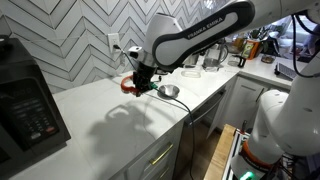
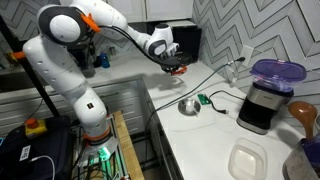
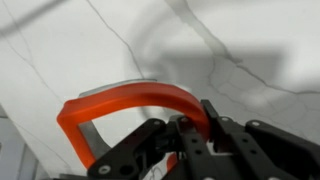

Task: Pick up the heart shaped cookie cutter and place it on the left side of the kitchen counter

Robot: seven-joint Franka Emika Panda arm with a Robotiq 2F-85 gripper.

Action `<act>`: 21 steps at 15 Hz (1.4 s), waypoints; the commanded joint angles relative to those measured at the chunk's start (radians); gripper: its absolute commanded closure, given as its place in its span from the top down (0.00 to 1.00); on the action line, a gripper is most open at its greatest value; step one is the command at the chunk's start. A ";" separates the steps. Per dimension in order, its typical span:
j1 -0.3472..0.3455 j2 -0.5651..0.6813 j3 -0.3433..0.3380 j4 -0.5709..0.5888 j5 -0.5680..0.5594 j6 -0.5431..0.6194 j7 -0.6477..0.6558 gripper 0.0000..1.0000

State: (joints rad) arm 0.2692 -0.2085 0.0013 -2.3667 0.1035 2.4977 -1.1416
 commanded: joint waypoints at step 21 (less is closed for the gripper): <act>-0.017 0.543 0.238 0.596 -0.094 -0.369 -0.099 0.03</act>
State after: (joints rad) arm 0.2711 0.2935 0.2138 -1.8084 0.0171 2.1252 -1.2580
